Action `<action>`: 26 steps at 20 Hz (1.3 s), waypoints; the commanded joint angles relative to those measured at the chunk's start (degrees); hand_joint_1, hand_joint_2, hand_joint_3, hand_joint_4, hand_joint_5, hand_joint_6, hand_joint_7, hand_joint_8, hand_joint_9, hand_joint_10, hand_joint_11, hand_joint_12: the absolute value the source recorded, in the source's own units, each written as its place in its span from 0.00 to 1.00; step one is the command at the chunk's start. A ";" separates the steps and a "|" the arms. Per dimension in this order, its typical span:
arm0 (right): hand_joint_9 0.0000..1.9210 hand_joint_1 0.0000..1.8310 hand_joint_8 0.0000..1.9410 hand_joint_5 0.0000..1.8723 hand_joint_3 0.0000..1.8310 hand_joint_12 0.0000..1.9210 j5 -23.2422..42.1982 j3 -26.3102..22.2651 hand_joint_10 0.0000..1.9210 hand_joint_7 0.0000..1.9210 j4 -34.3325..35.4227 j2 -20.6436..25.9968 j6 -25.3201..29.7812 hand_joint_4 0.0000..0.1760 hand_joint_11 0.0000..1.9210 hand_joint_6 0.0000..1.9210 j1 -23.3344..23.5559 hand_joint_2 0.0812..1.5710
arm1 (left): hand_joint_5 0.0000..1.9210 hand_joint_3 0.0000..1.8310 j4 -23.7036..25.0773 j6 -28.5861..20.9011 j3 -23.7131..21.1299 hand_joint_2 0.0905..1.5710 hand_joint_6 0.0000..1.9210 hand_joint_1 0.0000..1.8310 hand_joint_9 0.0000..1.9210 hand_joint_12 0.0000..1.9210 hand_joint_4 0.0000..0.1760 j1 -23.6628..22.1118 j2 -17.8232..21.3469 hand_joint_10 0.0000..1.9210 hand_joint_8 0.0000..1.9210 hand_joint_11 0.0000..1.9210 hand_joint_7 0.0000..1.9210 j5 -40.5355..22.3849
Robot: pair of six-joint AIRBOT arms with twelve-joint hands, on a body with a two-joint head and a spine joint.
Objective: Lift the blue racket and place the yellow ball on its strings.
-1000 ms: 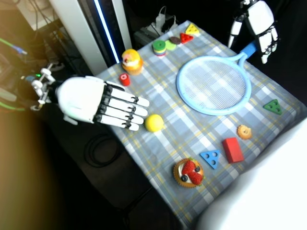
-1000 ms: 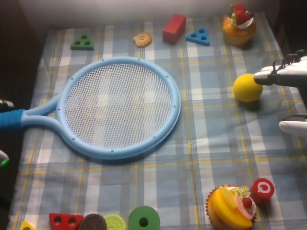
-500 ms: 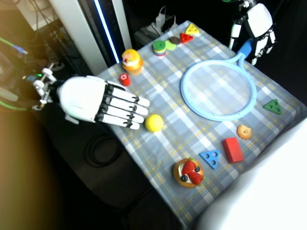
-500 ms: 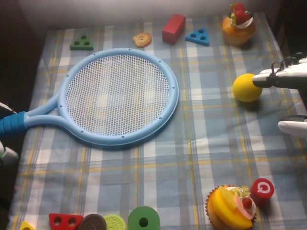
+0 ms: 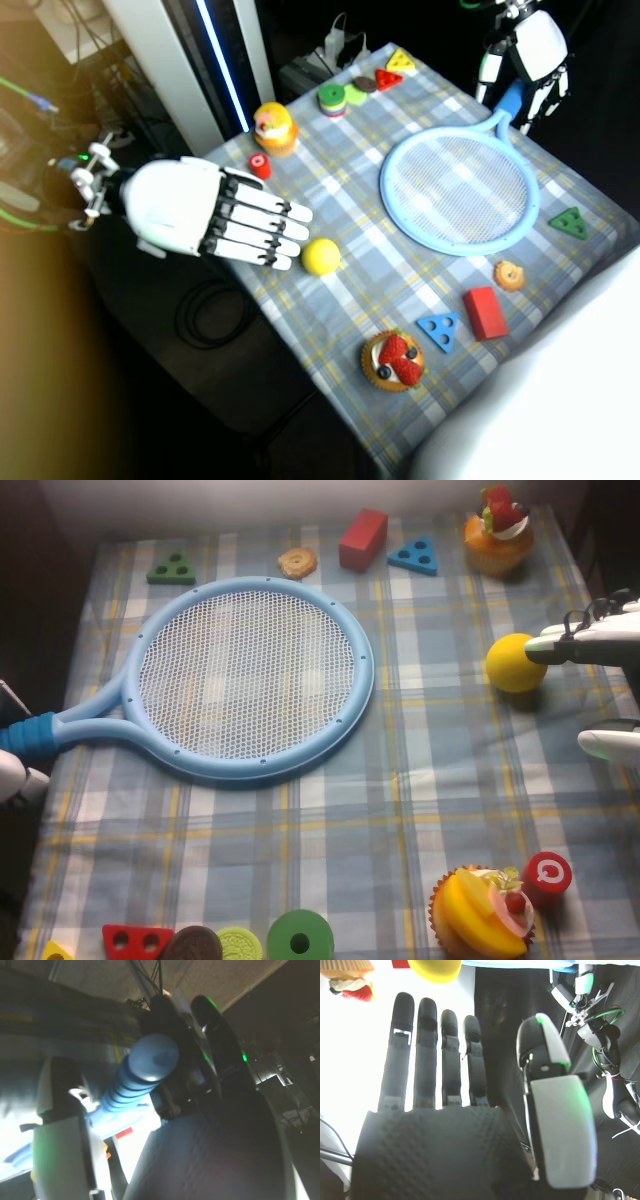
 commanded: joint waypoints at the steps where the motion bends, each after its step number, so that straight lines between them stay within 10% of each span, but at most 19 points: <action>1: 0.31 0.36 0.00 0.25 0.00 0.31 6.81 0.09 0.00 0.28 1.01 -0.03 0.48 0.19 0.21 0.00 0.47 0.78 | 0.40 0.00 1.48 -0.23 0.08 0.64 0.98 0.50 0.33 0.97 0.49 -0.42 -0.20 0.97 0.97 0.26 0.34 -3.51; 5: 0.31 0.37 0.00 0.25 0.00 0.34 6.81 0.07 0.00 0.27 1.25 -0.03 0.94 0.18 0.19 0.00 -0.09 0.79 | 0.57 0.01 2.69 -2.53 -0.41 0.84 1.00 0.66 0.52 0.92 0.76 -0.46 0.03 1.00 1.00 0.33 0.59 -3.91; 6: 0.30 0.37 0.00 0.25 0.00 0.35 6.83 0.07 0.00 0.27 1.45 -0.03 1.09 0.18 0.18 0.00 -0.33 0.79 | 0.56 0.00 3.93 -4.21 -0.95 0.72 1.00 0.93 0.58 0.85 0.76 -0.45 0.48 1.00 1.00 0.33 0.65 -4.32; 7: 0.30 0.37 0.00 0.25 0.00 0.35 6.84 0.07 0.00 0.27 1.53 -0.03 1.13 0.15 0.18 0.00 -0.40 0.79 | 0.57 0.01 4.85 -5.59 -1.51 0.84 1.00 0.67 0.62 0.86 0.80 -0.36 0.90 1.00 1.00 0.35 0.68 -4.78; 10: 0.30 0.37 0.00 0.25 0.00 0.35 6.95 0.09 0.00 0.27 1.74 -0.02 1.23 0.07 0.18 0.00 -0.42 0.79 | 0.49 0.00 11.17 -14.55 -5.73 0.76 1.00 0.90 0.75 1.00 0.99 1.67 4.53 1.00 1.00 0.79 0.63 -9.08; 15: 0.30 0.36 0.00 0.26 0.00 0.32 7.66 0.31 0.00 0.27 2.08 0.00 1.23 0.00 0.18 0.00 -0.40 0.80 | 0.46 0.00 19.96 -23.53 -14.17 0.72 1.00 1.00 0.83 0.91 1.00 5.15 11.09 1.00 1.00 0.61 0.60 -19.92; 17: 0.30 0.38 0.00 0.26 0.00 0.26 7.97 0.59 0.00 0.28 2.20 0.01 1.23 0.00 0.20 0.00 0.07 0.79 | 0.48 0.00 22.99 -25.10 -17.45 0.73 1.00 0.99 0.82 1.00 1.00 6.29 13.35 1.00 1.00 0.74 0.65 -24.08; 18: 0.30 0.41 0.00 0.26 0.00 0.25 7.99 0.88 0.00 0.28 2.20 0.01 1.23 0.00 0.21 0.00 0.61 0.79 | 0.45 0.00 25.10 -27.32 -19.15 0.69 1.00 1.00 0.83 0.85 1.00 7.20 14.58 1.00 1.00 0.45 0.64 -26.39; 24: 0.24 0.45 0.00 0.23 0.00 0.16 3.27 4.02 0.00 0.24 -0.11 -0.45 1.22 0.00 0.17 0.00 6.18 0.67 | 0.58 0.00 32.17 -35.96 -21.67 0.76 1.00 0.90 0.87 1.00 1.00 7.67 15.51 1.00 1.00 0.75 0.77 -30.41; 26: 0.24 0.48 0.00 0.23 0.00 0.29 -2.70 6.33 0.00 0.24 -3.91 -2.07 1.54 0.00 0.12 0.00 10.51 0.62 | 0.52 0.00 33.10 -35.96 -22.01 0.74 1.00 0.94 0.85 1.00 1.00 7.58 15.17 1.00 1.00 0.81 0.74 -30.42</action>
